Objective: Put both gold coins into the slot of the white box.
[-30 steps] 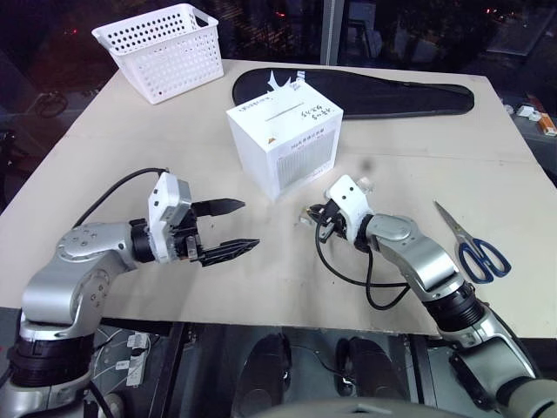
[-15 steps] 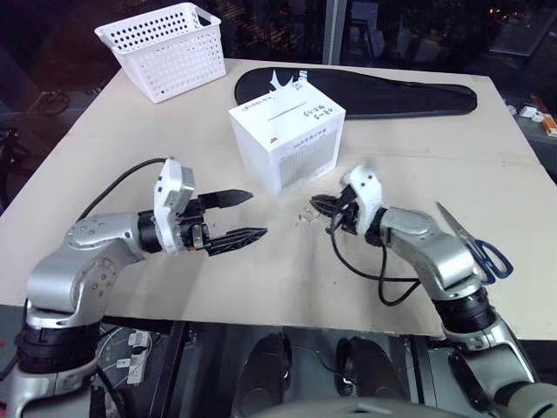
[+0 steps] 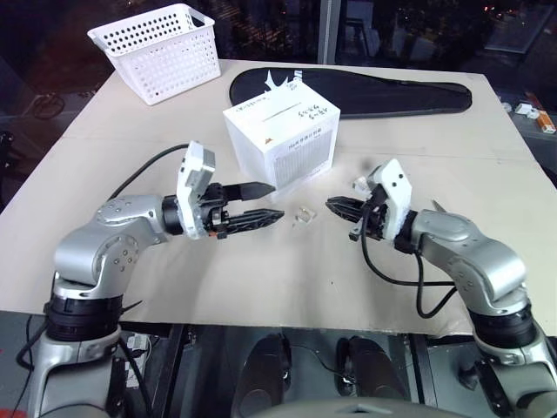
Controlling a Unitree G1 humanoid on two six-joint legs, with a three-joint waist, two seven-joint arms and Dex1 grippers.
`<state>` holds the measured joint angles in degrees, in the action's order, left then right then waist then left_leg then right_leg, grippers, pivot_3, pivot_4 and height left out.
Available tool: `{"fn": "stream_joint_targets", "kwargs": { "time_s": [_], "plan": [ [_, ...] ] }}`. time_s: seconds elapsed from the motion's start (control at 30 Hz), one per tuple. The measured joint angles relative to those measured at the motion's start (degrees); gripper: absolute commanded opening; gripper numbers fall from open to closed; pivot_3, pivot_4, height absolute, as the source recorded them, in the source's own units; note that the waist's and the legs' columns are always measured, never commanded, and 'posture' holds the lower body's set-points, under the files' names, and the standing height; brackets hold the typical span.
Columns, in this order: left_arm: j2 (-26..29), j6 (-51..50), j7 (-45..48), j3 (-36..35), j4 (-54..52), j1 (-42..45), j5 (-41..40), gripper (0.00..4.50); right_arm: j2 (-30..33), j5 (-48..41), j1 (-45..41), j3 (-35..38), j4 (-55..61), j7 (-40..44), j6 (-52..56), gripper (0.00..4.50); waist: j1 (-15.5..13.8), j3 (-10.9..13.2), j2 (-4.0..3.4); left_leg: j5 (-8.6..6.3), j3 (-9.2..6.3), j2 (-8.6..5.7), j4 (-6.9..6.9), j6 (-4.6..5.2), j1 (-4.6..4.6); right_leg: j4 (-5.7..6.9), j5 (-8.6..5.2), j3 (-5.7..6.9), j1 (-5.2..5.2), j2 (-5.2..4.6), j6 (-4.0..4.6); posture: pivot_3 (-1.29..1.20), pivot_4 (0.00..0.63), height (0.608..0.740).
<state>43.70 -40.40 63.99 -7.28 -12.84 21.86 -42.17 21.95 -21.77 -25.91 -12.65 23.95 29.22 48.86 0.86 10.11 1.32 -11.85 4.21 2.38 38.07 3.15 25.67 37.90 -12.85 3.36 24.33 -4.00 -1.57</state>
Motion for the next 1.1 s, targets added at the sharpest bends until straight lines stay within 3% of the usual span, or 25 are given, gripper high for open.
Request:
{"fn": "stream_joint_targets", "kwargs": {
  "time_s": [0.1, 0.13, 0.2, 0.57, 0.63, 0.73, 1.07, 1.1],
  "plan": [
    [1.3, 1.1, 0.7, -0.3, -0.1, -1.7, 0.4, 3.21, -2.2, 4.9, -0.9, -4.7, -5.2, -1.7, -3.3, 1.05, 0.0, 0.0, -0.01, 0.0, 0.05, -0.01, -0.01, 0.0, 0.05, -0.01, 0.01, -0.05, 0.06, -0.03, 0.01, 0.0, 0.15, 0.74],
    [1.4, 1.1, 0.6, -0.6, -0.2, -2.3, 0.4, 3.21, -3.1, 5.6, -1.0, -5.3, -6.6, -2.1, -4.0, 0.42, 0.0, 0.0, -0.02, 0.0, 0.06, -0.02, -0.01, 0.0, 0.06, -0.01, 0.01, -0.06, 0.07, -0.04, 0.02, 0.0, 0.15, 0.74],
    [2.0, 1.4, 0.5, -1.3, -0.7, -3.8, 0.4, 3.21, -4.5, 7.1, -2.0, -6.3, -8.9, -2.3, -5.3, 0.03, -0.1, 0.0, -0.01, 0.01, 0.05, -0.01, -0.01, -0.01, 0.07, -0.01, 0.02, -0.06, 0.07, -0.04, 0.02, 0.0, 0.15, 0.74],
    [2.9, 1.2, -1.9, -3.6, -4.8, -7.3, 0.1, 3.21, -5.6, 11.5, -4.0, -7.6, -14.1, -0.6, -8.3, 0.03, -0.1, 0.0, -0.03, 0.01, 0.03, 0.0, -0.03, -0.03, 0.06, -0.01, 0.03, -0.03, 0.07, -0.04, 0.04, 0.0, 0.15, 0.74],
    [2.9, 1.1, -2.0, -3.6, -4.8, -7.5, 0.0, 3.21, -5.8, 11.5, -4.4, -7.6, -14.1, -0.1, -8.4, 0.55, -0.1, 0.0, -0.03, 0.01, 0.03, 0.0, -0.03, -0.03, 0.06, -0.02, 0.02, -0.03, 0.07, -0.04, 0.05, 0.0, 0.15, 0.74],
    [2.9, 0.9, -2.6, -3.6, -5.1, -7.5, -0.3, 3.21, -6.4, 11.6, -4.6, -7.6, -14.1, 0.5, -8.3, 1.78, -0.1, 0.0, -0.03, 0.01, 0.03, 0.0, -0.03, -0.03, 0.06, -0.02, 0.03, -0.03, 0.07, -0.04, 0.04, 0.0, 0.15, 0.74],
    [2.9, 0.8, -3.0, -3.6, -5.4, -7.4, -0.8, 3.21, -6.7, 12.1, -4.6, -7.6, -13.7, 1.2, -7.0, 1.78, -0.1, 0.0, -0.03, 0.02, 0.04, 0.0, -0.05, -0.04, 0.06, -0.02, 0.03, -0.04, 0.08, -0.04, 0.06, 0.0, 0.15, 0.74],
    [3.0, 0.8, -3.0, -3.6, -5.4, -7.4, -0.8, 3.21, -6.9, 12.3, -4.6, -7.6, -13.8, 1.1, -7.0, 1.55, -0.1, 0.0, -0.03, 0.01, 0.04, 0.0, -0.05, -0.03, 0.06, -0.02, 0.03, -0.04, 0.08, -0.04, 0.06, 0.0, 0.15, 0.74]
  ]
}}
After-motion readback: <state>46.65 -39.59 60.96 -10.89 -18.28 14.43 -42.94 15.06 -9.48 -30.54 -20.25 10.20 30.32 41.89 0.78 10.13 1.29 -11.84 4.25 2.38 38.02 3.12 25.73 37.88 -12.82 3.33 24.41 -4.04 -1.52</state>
